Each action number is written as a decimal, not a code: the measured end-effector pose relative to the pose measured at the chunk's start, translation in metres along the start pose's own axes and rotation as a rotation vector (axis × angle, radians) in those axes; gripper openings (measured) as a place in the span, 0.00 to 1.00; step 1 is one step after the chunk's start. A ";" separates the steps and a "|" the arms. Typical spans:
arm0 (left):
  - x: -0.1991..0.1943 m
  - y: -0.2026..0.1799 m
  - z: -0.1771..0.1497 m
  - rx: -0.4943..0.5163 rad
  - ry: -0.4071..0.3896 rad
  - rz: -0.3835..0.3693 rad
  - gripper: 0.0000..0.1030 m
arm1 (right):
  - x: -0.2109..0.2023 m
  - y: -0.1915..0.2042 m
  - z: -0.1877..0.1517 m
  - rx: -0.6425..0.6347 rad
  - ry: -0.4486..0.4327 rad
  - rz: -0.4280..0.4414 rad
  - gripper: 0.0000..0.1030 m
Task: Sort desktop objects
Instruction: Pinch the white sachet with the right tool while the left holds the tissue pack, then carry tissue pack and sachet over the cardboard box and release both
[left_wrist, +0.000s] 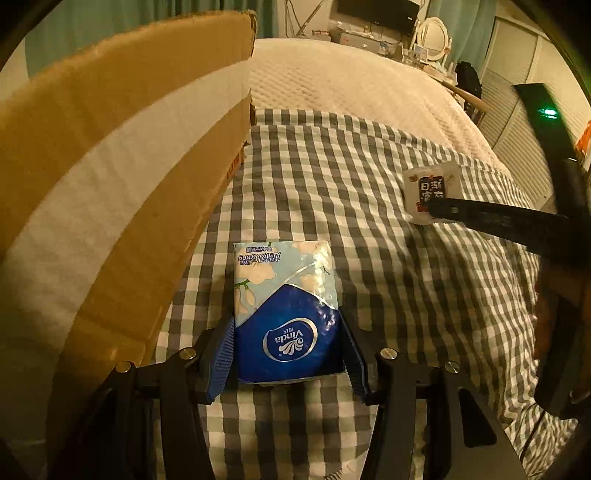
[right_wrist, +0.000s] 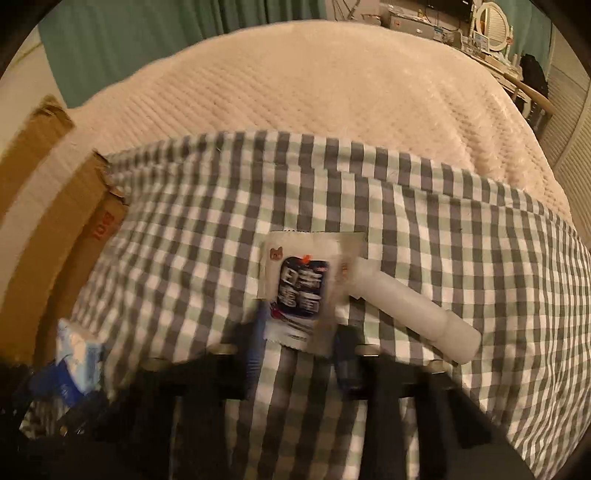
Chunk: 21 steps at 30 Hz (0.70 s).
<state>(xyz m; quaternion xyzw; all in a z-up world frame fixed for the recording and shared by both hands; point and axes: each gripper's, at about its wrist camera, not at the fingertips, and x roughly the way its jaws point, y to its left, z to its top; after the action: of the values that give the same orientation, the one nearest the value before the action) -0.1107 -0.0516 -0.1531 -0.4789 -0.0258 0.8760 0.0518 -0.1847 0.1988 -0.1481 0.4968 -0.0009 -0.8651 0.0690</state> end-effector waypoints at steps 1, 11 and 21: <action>-0.003 -0.002 0.000 0.001 -0.007 0.002 0.52 | -0.007 -0.001 -0.001 -0.004 -0.015 0.020 0.08; -0.047 -0.009 0.010 -0.023 -0.090 -0.014 0.52 | -0.084 0.016 -0.020 -0.087 -0.090 0.107 0.03; -0.145 0.010 0.047 -0.042 -0.312 -0.020 0.52 | -0.180 0.069 -0.014 -0.161 -0.204 0.221 0.03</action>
<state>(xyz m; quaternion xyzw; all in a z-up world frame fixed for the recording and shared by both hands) -0.0730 -0.0782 -0.0073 -0.3379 -0.0566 0.9384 0.0458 -0.0748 0.1533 0.0042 0.3963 0.0070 -0.8954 0.2028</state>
